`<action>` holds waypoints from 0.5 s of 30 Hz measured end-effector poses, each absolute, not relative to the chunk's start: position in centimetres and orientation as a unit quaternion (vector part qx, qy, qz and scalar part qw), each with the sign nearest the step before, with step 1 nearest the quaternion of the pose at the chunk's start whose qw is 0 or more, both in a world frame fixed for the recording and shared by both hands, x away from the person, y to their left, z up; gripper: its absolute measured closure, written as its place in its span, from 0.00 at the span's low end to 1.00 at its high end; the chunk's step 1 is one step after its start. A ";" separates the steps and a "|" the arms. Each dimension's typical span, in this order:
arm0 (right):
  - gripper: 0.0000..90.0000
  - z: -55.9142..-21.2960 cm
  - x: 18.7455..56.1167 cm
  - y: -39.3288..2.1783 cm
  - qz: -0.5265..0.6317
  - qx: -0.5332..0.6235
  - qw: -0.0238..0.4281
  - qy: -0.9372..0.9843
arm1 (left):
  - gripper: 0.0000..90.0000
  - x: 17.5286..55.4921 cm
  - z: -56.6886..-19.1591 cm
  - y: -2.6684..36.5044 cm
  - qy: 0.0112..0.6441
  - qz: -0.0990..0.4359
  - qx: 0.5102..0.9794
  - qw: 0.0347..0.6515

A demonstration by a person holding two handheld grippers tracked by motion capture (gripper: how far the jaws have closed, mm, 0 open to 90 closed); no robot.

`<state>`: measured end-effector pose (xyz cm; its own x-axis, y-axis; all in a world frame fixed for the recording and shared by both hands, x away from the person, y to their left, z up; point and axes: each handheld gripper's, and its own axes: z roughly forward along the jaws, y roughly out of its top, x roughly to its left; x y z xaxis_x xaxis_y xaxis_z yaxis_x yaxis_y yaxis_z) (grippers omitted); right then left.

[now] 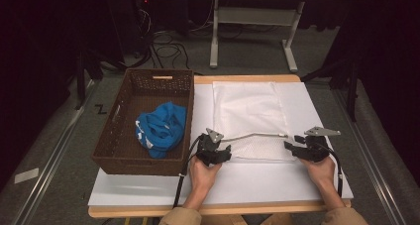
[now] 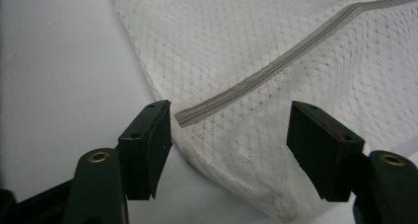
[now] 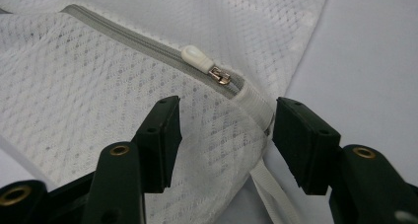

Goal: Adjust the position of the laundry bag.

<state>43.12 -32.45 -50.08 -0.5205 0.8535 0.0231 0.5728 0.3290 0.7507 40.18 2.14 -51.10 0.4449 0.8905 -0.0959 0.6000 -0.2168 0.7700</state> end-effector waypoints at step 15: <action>0.81 -50.5 43.4 -32.1 0.326 0.431 0.175 0.823 | 0.68 40.6 -51.7 1.8 0.479 0.176 0.783 0.356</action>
